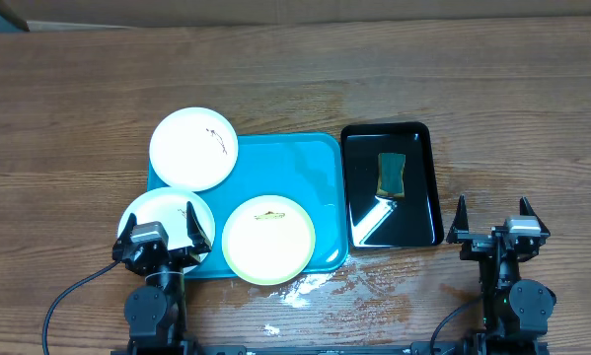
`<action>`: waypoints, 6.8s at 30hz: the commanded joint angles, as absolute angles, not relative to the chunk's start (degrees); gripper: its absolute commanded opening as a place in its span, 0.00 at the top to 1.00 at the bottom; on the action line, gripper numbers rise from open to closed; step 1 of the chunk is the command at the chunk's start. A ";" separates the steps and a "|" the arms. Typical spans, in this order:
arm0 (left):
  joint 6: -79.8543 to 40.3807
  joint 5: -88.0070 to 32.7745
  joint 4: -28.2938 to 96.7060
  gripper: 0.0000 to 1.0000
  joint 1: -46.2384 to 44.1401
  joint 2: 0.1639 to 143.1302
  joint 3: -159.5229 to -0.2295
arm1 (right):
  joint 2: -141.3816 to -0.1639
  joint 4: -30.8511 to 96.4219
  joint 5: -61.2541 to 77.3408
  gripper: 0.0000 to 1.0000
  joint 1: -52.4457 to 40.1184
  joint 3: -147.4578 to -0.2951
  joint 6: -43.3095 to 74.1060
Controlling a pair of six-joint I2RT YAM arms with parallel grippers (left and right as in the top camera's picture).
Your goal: Clean dirty plates on tray and stack at the side
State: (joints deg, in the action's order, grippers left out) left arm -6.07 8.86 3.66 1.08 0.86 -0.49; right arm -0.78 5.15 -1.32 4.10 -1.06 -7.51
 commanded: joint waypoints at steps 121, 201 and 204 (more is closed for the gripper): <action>-6.87 9.41 3.46 0.00 0.56 0.34 -0.27 | -103.20 43.99 0.10 0.18 -17.82 -68.75 15.11; -61.04 2.70 67.96 0.78 -51.96 77.52 -60.86 | -103.85 29.63 -3.33 0.12 -17.93 -61.45 14.76; -69.30 8.86 72.77 0.64 -47.57 78.28 -60.86 | -103.85 29.65 -3.33 0.12 -17.93 -61.45 14.76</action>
State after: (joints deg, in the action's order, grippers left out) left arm -58.98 1.69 69.78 -51.33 77.58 -61.25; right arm -103.72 29.91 -3.20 -18.04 -61.80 14.74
